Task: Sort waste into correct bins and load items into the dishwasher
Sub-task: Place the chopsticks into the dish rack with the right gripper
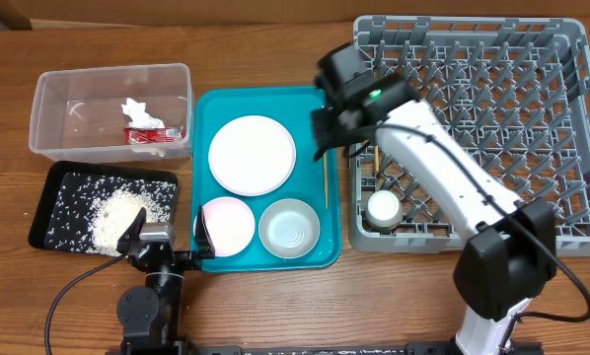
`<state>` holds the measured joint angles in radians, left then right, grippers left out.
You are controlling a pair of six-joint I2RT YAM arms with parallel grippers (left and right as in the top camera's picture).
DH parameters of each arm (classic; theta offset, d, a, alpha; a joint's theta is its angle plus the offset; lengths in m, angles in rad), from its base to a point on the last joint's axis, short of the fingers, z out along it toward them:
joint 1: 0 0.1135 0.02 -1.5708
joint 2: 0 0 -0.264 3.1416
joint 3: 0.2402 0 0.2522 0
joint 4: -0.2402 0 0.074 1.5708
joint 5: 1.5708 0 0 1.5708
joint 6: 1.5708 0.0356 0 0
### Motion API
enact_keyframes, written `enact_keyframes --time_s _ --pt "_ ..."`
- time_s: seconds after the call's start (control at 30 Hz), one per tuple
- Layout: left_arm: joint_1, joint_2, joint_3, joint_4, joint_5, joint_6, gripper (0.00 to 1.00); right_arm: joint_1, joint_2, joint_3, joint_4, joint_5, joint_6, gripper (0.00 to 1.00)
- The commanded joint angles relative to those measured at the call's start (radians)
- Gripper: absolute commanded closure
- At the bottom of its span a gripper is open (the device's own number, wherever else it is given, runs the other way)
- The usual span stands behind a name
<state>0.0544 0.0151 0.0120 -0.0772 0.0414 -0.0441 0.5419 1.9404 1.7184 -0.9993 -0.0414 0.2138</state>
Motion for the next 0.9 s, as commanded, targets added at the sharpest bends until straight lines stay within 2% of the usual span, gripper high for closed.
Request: enact_keyframes --time_s 0.0,0.13,0.43,0.47,0.57,0.63,0.87 --pt "0.006 -0.011 -0.007 0.003 0.003 0.022 0.00 0.051 0.056 -0.071 0.037 0.129 0.031 0.63" --pt "0.006 -0.011 -0.007 0.003 0.003 0.022 0.00 0.077 0.144 -0.095 0.071 0.229 0.031 0.62" --pt "0.006 -0.011 -0.007 0.003 0.003 0.022 0.00 0.071 0.289 -0.095 0.156 0.236 0.022 0.62" --pt "0.006 -0.011 -0.007 0.003 0.003 0.022 0.00 0.070 0.296 -0.095 0.152 0.236 0.018 0.63" --pt "0.006 -0.011 -0.007 0.003 0.003 0.022 0.00 0.069 0.300 -0.095 0.139 0.230 0.017 0.86" --pt "0.006 -0.011 -0.007 0.003 0.003 0.022 0.00 0.072 0.297 -0.084 0.119 0.223 0.004 0.96" --pt "0.006 -0.011 -0.007 0.003 0.003 0.022 0.00 0.066 0.224 0.052 -0.002 0.220 0.050 0.96"
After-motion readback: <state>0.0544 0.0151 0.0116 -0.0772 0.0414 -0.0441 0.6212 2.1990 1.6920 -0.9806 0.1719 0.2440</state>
